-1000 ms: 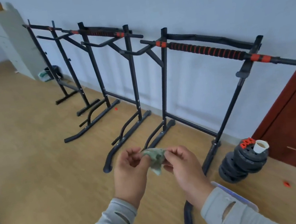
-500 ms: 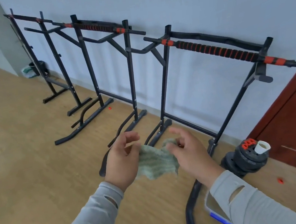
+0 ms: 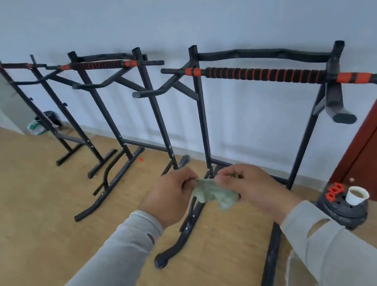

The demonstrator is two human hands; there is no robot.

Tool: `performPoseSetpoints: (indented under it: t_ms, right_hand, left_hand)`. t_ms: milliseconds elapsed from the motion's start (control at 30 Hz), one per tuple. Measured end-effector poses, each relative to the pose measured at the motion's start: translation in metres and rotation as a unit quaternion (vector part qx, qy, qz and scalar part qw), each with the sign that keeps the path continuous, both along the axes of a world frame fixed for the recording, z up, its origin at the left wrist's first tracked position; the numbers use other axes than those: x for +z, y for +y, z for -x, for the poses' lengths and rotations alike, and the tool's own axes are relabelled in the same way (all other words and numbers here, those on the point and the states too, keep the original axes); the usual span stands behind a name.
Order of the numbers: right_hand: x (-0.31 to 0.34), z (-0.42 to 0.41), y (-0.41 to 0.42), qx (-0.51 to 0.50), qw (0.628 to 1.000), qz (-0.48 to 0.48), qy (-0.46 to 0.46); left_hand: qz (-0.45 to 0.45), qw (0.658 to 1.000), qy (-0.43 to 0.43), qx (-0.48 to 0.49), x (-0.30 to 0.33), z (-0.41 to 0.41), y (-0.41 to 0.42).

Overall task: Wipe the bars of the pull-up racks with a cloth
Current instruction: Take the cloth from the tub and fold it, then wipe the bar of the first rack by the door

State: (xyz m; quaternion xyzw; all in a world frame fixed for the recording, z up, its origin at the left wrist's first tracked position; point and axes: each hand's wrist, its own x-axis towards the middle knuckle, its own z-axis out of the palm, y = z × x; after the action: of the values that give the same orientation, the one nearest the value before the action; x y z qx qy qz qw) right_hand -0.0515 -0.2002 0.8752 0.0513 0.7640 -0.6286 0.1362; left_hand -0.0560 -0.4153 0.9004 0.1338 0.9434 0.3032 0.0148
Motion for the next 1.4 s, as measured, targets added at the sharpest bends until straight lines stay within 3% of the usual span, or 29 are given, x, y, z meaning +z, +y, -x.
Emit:
performPoseSetpoints:
  t_ms: [100,167,300,433,533,600,667,733,800,867,933,1000,1133,1233,1300,1400]
  right_hand:
    - [-0.003,0.019,0.008,0.086,0.977,-0.189,0.044]
    - [-0.006,0.035,0.017,0.069,0.971,-0.219,0.07]
    - [-0.007,0.057,0.04,0.018,0.987,-0.16,0.023]
    - [-0.013,0.081,0.04,-0.055,0.994,-0.088,-0.027]
    - [-0.024,0.101,0.034,-0.154,0.982,0.095,-0.057]
    - [-0.031,0.115,0.028,-0.139,0.974,0.167,-0.059]
    - [-0.029,0.128,0.021,-0.094,0.991,0.095,-0.032]
    - [-0.023,0.145,0.017,-0.134,0.99,0.028,0.024]
    - [-0.013,0.164,0.017,-0.214,0.97,0.114,0.034]
    - [-0.004,0.183,0.018,-0.27,0.935,0.228,0.024]
    - [0.003,0.202,0.018,-0.306,0.923,0.234,0.026]
    - [0.006,0.216,0.017,-0.347,0.917,0.196,0.035]
    - [0.008,0.24,0.012,-0.427,0.898,0.085,0.062]
    - [0.017,0.252,0.004,-0.465,0.882,0.017,0.08]
    - [0.023,0.259,-0.004,-0.462,0.883,-0.029,0.08]
    - [0.033,0.272,-0.015,-0.428,0.898,-0.005,0.099]
  left_hand:
    - [0.011,0.999,-0.013,-0.027,0.005,0.03,0.006]
    - [0.035,0.998,-0.019,-0.041,0.008,0.05,0.005]
    - [0.06,0.998,-0.023,-0.023,0.011,0.088,0.005]
    - [-0.006,0.998,-0.053,-0.024,0.009,0.123,0.019]
    - [-0.099,0.987,-0.108,-0.063,0.011,0.15,0.031]
    - [-0.122,0.979,-0.125,-0.102,0.017,0.173,0.037]
    - [-0.134,0.977,-0.108,-0.127,0.021,0.201,0.039]
    - [-0.163,0.973,-0.104,-0.129,0.021,0.23,0.04]
    - [-0.262,0.943,-0.177,-0.105,0.016,0.26,0.04]
    - [-0.389,0.863,-0.312,-0.079,0.005,0.286,0.039]
    - [-0.45,0.794,-0.398,-0.094,-0.007,0.302,0.04]
    - [-0.479,0.772,-0.409,-0.084,-0.016,0.314,0.047]
    - [-0.488,0.811,-0.32,0.035,-0.032,0.335,0.07]
    - [-0.425,0.884,-0.185,0.059,-0.025,0.336,0.084]
    - [-0.397,0.914,-0.069,0.037,-0.011,0.33,0.095]
    - [-0.373,0.926,0.021,-0.047,0.003,0.323,0.114]
